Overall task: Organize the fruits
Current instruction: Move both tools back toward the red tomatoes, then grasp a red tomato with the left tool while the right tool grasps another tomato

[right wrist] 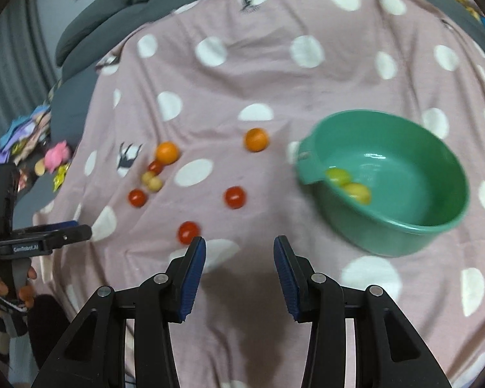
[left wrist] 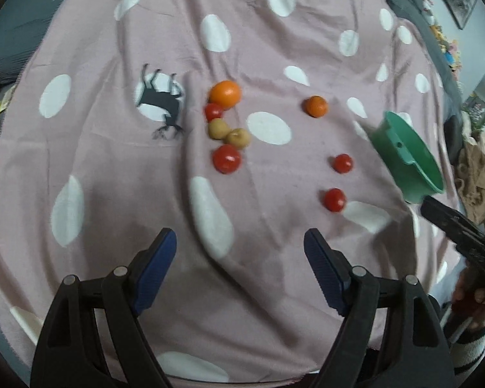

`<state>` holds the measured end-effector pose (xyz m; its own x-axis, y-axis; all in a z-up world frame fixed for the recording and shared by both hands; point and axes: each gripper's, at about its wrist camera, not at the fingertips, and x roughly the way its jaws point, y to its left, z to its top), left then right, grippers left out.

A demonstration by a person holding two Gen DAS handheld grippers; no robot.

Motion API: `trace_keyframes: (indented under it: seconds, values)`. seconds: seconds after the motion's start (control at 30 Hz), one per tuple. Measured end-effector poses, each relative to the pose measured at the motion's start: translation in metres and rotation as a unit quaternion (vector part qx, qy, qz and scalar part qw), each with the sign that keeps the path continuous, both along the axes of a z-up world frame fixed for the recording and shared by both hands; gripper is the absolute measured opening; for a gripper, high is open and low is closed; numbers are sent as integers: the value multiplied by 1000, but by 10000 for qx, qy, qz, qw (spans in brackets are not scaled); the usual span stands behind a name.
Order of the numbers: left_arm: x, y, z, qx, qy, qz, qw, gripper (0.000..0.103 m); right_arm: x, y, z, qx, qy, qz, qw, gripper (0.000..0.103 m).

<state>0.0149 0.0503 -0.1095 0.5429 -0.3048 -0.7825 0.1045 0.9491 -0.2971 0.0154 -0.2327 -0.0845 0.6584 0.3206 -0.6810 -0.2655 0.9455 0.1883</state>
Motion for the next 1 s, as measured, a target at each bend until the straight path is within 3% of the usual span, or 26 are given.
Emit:
trace_keyframes:
  seconds: [0.23,0.43,0.5,0.63,0.8,1.0]
  values:
    - [11,-43,-7,-263,75,-598,9978,79,13,15,-13,-20,213,89,9997,44]
    - [44,-88,-15,-209,106,-947,9952,73,25,14,-18,-73,233,67,9997,44]
    - [54,-100,-19,-118,109,-1019,9947,67,29,11,-20,-38,254,52,9997,44]
    - [71,-120,-32,153,176,-1121,9934,45,38,6,-23,-13,291,45,9996,44]
    - [78,-122,-41,309,179,-1099,9933,26,49,7,-26,-10,304,139,9994,44]
    - [95,-94,-38,177,155,-679,9974,24,66,21,-30,-102,330,290,9990,44]
